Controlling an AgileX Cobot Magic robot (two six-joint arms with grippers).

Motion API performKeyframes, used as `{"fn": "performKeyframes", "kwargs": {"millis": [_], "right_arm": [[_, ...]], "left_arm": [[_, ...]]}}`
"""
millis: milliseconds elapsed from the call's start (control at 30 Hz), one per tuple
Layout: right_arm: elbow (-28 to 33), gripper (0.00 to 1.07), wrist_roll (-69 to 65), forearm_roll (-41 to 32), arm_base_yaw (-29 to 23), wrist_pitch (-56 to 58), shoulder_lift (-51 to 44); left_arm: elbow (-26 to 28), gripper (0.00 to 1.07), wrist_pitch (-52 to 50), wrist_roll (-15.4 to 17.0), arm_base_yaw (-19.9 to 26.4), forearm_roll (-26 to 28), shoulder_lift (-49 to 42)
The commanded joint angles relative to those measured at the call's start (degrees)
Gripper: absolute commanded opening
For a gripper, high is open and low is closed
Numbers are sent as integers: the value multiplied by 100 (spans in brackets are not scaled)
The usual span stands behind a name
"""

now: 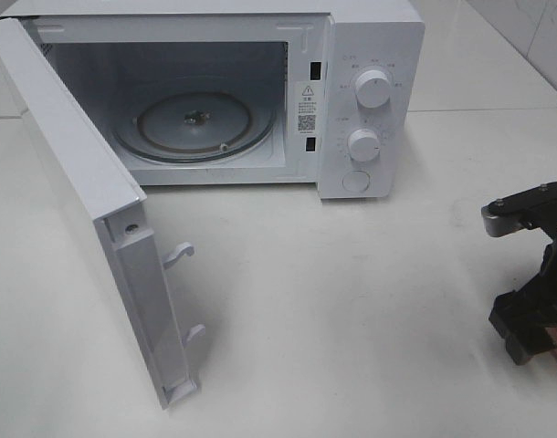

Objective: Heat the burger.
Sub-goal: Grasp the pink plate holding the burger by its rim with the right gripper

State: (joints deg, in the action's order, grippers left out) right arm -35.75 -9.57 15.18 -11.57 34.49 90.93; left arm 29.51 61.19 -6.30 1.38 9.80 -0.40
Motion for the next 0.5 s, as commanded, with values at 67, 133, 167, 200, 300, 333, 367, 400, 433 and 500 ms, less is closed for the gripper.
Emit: {"fn": "performKeyframes", "kwargs": {"millis": [67,133,167,200,300,333,367,400,433,500], "right_arm": [[23,86,-34,63,29,-212,235],[23,85,-34,63,29,-361,367],[23,85,-34,63,29,-407,430],[23,85,-46,63,29,-464,539],[23,84,-57,63,29,-504,607],[23,84,-57,63,29,-510,642],[23,82,-86,63,29,-527,676],[23,82,-86,63,29,-527,676],[23,77,-143,69,29,-544,688],[23,73,-218,109,29,-544,688]], "left_arm": [[0,96,11,17,11,52,-40],[0,96,11,17,11,52,-40],[0,96,11,17,11,52,-40],[0,96,11,17,11,52,-40],[0,96,11,17,11,52,-40],[0,96,11,17,11,52,-40],[0,96,11,17,11,52,-40],[0,96,11,17,11,52,-40],[0,96,11,17,11,52,-40],[0,96,11,17,11,52,-40]]}}
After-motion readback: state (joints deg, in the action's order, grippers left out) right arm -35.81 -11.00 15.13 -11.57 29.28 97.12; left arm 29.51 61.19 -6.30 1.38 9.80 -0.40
